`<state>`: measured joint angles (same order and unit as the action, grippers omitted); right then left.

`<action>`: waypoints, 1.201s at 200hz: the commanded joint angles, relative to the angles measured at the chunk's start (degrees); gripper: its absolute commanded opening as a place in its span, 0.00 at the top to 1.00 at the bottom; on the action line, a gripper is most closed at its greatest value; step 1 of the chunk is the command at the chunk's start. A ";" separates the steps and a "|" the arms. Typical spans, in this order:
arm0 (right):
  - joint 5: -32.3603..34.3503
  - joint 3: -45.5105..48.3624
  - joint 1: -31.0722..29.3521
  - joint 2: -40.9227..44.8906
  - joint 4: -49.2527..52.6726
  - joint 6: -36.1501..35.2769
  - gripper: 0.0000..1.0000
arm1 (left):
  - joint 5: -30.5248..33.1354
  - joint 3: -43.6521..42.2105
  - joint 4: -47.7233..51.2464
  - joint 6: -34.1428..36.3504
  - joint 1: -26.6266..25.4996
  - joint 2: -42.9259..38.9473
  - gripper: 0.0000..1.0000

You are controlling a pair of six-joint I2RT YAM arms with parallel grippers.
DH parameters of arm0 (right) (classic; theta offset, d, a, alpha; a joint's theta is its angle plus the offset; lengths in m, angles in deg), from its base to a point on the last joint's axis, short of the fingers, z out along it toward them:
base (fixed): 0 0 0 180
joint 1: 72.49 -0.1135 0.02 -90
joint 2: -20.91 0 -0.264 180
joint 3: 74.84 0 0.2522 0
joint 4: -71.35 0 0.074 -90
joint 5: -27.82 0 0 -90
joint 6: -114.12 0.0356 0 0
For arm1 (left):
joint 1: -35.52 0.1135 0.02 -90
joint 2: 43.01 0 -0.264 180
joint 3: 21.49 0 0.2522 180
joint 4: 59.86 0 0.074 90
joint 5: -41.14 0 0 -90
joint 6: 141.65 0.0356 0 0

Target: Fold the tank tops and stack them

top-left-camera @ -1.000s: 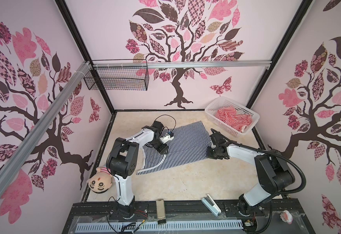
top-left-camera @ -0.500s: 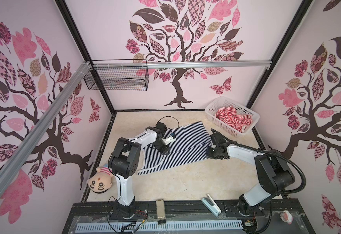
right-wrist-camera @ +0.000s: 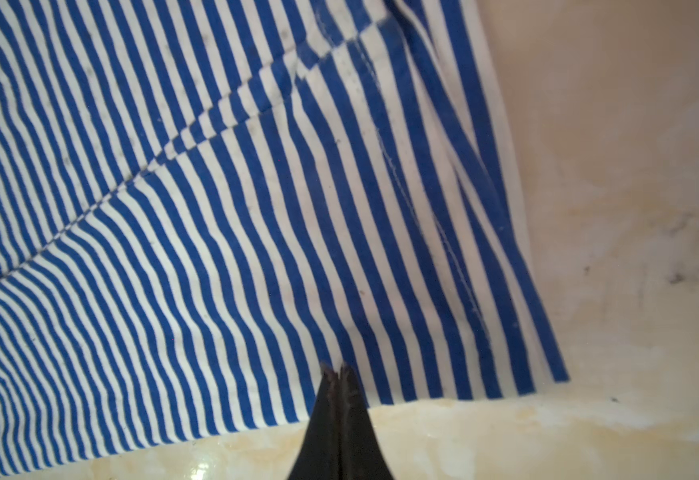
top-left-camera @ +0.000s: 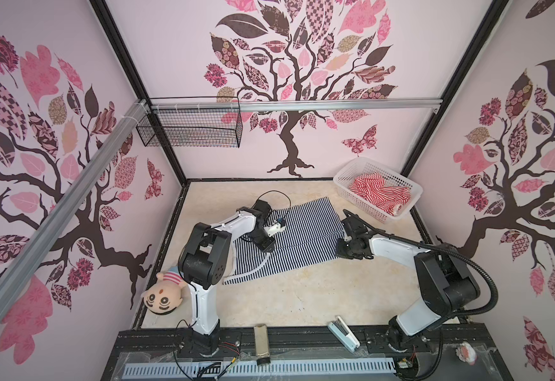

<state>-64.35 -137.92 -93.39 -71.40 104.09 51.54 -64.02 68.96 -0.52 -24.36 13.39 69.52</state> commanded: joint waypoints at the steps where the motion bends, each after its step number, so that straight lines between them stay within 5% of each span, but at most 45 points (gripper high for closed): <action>1: 0.90 -0.79 -0.08 -1.46 0.97 -0.05 1.00 | -0.66 -0.85 0.54 0.41 -0.19 0.71 0.87; 23: 1.39 -1.09 -0.09 -1.77 1.36 -0.09 1.00 | -1.13 -0.42 1.20 0.57 -0.19 0.59 1.00; 135: 3.03 -1.24 -0.09 -3.25 2.74 -0.09 1.00 | 4.96 0.12 -0.73 -1.09 -0.22 -1.45 1.00; 153: 1.89 -1.39 -0.10 -2.23 2.78 -0.13 0.94 | 6.71 0.33 -0.57 -1.27 -0.19 -0.99 0.76; 182: -1.44 -1.90 -0.10 1.55 2.10 -0.04 0.57 | 12.00 -1.59 -2.82 -2.52 -0.25 -4.55 0.60; 209: -2.34 -4.06 -0.09 4.02 3.32 0.05 0.54 | 15.38 -4.75 -4.12 -4.12 -0.28 -11.85 0.55; 240: -1.90 -6.37 -0.09 2.79 3.46 -0.72 0.59 | 7.32 -8.04 1.81 -2.97 -0.28 -19.13 0.55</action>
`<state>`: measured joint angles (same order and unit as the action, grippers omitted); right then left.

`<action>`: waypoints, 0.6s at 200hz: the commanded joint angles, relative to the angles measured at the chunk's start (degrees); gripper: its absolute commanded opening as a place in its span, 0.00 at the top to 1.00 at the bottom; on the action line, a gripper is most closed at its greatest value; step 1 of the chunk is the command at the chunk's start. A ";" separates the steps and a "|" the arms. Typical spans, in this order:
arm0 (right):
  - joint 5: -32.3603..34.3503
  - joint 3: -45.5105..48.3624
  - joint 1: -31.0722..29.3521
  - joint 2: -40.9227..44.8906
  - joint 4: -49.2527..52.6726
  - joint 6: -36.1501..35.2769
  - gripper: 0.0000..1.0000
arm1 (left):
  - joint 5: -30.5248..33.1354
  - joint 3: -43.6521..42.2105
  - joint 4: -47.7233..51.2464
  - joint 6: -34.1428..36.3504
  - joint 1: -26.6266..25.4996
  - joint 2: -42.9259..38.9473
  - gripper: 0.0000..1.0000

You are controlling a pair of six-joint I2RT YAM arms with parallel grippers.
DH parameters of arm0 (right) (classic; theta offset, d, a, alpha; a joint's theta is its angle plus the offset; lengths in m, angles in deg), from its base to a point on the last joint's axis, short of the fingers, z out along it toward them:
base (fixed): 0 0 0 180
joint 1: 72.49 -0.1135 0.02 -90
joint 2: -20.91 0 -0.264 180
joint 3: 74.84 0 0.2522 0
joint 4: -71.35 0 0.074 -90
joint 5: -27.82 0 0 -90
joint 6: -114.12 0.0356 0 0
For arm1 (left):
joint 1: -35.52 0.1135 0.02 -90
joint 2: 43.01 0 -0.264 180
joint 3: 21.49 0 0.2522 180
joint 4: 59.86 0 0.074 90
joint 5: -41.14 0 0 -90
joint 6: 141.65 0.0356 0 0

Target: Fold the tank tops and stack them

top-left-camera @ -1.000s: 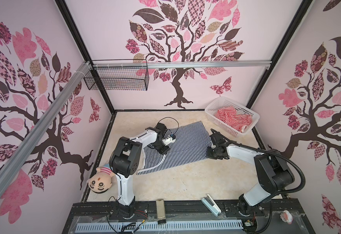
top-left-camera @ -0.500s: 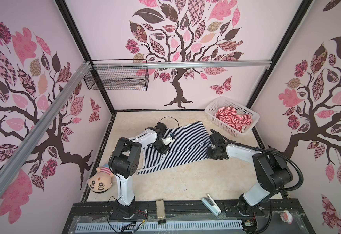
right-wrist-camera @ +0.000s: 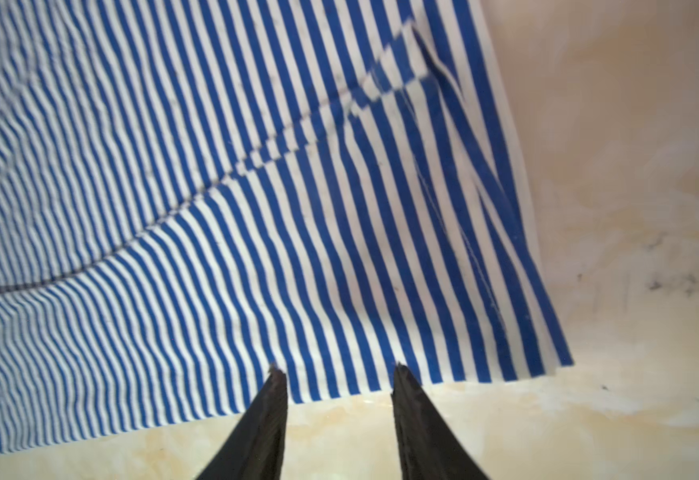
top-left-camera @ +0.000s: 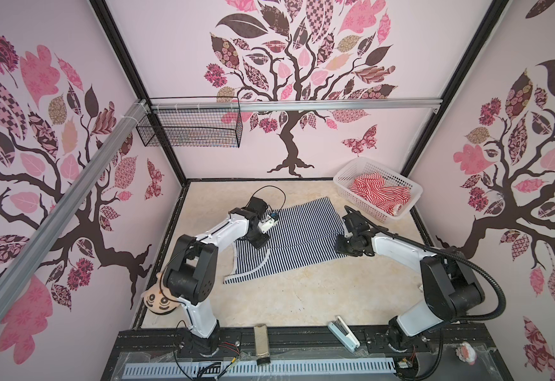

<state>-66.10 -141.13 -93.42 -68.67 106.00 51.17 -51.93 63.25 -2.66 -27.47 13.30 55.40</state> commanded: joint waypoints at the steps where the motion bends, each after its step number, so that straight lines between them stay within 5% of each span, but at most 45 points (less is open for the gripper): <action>1: -0.09 -3.35 -0.03 -0.09 1.59 -0.38 0.60 | -5.02 -2.56 4.25 0.23 -0.19 -5.01 0.55; 60: 6.81 -8.45 0.01 -10.12 3.14 -1.91 0.84 | -8.71 -14.99 11.65 7.97 -0.46 -10.13 0.60; 120: 4.36 0.02 -0.20 -8.55 -0.73 -1.19 0.84 | 0.61 -24.81 6.33 9.67 -0.16 -10.53 0.62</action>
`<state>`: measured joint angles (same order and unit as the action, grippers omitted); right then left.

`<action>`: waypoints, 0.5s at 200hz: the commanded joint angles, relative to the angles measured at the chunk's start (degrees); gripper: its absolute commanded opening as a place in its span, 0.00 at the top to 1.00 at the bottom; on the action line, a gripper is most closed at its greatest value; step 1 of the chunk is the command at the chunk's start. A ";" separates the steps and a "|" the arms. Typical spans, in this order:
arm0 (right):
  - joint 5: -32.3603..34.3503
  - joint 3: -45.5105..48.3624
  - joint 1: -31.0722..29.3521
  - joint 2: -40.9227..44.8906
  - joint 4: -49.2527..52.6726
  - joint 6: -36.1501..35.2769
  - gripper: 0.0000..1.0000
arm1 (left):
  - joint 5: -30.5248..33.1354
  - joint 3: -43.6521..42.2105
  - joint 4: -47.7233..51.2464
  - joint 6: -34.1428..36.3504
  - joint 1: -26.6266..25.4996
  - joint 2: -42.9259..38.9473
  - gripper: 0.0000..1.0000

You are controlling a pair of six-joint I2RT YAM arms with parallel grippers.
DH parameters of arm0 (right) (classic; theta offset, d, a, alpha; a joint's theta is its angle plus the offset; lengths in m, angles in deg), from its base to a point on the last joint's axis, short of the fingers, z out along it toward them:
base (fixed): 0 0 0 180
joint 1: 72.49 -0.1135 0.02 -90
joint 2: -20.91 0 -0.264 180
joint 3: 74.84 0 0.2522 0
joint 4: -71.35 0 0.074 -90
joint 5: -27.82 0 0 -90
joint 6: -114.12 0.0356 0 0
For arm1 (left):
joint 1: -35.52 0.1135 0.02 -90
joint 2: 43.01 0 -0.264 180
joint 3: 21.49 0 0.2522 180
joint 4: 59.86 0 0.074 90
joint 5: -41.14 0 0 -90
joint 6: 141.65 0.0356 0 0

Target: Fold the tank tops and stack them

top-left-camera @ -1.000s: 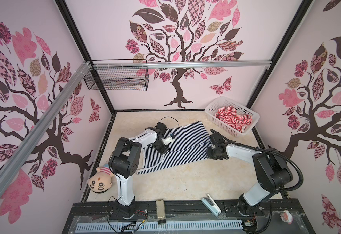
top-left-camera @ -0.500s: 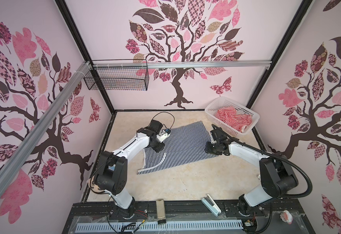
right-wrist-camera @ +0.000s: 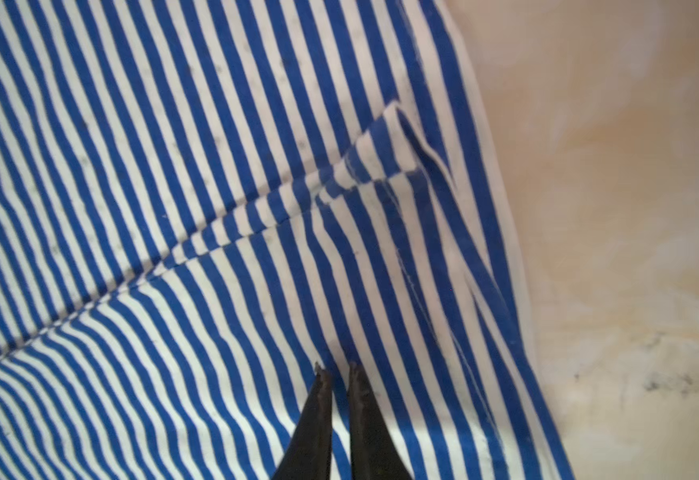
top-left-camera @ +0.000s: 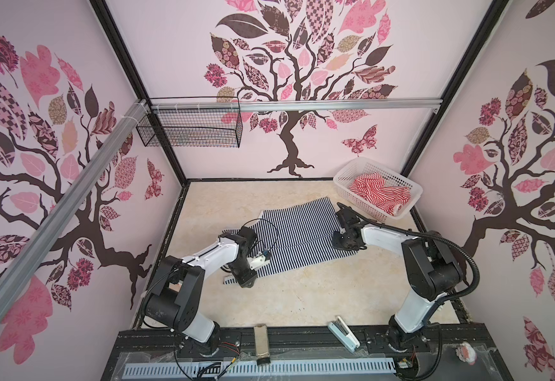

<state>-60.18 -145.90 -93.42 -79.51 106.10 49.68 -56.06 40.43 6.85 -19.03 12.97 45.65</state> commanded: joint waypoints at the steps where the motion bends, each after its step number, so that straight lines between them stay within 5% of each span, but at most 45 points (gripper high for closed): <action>1: -1.65 5.07 -0.23 2.45 -0.94 0.38 0.84 | 4.87 -2.09 -3.28 1.23 0.20 -0.73 0.62; 100: 0.12 20.32 -16.08 14.86 2.87 11.91 0.82 | 1.81 -2.12 5.29 12.47 12.34 -6.04 0.63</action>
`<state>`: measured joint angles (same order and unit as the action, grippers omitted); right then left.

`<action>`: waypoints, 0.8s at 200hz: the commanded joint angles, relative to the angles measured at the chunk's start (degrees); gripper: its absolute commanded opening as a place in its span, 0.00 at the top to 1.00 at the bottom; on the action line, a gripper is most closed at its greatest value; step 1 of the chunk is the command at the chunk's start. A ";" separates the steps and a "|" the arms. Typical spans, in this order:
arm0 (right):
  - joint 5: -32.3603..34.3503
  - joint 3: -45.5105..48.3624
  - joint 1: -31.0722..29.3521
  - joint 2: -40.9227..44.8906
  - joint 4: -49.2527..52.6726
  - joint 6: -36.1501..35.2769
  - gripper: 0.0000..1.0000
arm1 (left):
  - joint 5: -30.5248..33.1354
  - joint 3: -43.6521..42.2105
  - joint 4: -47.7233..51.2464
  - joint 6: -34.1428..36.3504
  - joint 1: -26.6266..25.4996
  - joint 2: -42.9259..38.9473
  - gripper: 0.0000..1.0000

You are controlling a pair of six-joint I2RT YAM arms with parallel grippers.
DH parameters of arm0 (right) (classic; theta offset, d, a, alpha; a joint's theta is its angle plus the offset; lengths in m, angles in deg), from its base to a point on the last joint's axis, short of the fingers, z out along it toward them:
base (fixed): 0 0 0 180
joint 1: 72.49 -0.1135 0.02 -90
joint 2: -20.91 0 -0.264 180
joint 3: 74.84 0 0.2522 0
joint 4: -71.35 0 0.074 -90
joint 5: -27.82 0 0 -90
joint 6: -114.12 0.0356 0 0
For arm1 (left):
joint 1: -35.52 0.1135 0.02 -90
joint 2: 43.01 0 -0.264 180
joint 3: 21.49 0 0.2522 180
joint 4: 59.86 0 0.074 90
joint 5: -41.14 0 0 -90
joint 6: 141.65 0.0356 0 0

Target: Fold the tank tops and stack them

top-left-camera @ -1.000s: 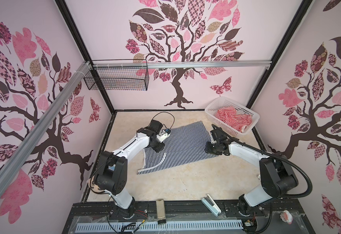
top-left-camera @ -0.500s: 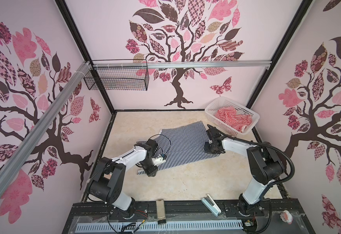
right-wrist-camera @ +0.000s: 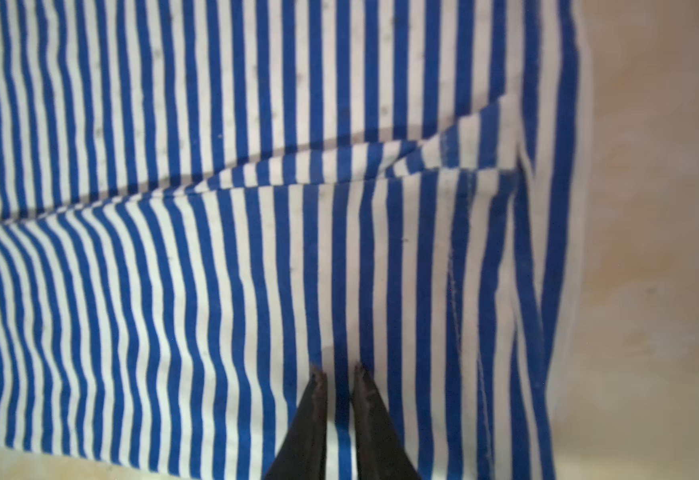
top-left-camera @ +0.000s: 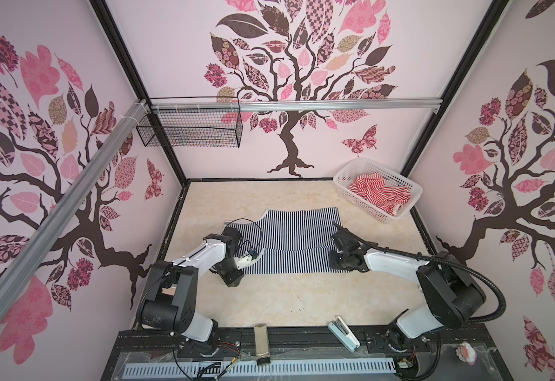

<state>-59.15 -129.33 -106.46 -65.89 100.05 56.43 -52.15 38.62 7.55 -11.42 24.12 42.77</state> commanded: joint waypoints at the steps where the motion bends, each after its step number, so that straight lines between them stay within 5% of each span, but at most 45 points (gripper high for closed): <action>1: -0.91 3.79 -3.07 1.44 9.08 5.32 0.82 | -2.26 -0.17 4.78 4.95 1.20 -3.34 0.63; 41: -0.11 -0.09 -3.47 10.84 14.49 5.66 0.47 | -9.86 8.43 12.23 5.46 1.34 -6.53 0.63; 56: 4.28 -4.76 -3.26 12.09 16.21 4.17 0.41 | -11.89 13.19 10.32 2.16 1.29 -5.30 0.59; 88: 4.47 -13.66 5.00 6.76 14.71 -1.35 0.39 | -13.41 25.34 -0.25 -10.52 1.28 3.21 0.47; 160: 3.42 -38.20 17.51 -21.40 14.79 -7.70 0.49 | -18.32 57.68 -8.12 -26.55 0.04 34.03 0.44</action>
<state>-56.33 -160.89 -90.75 -80.38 112.03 51.10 -67.64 87.73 2.02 -31.14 24.84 69.37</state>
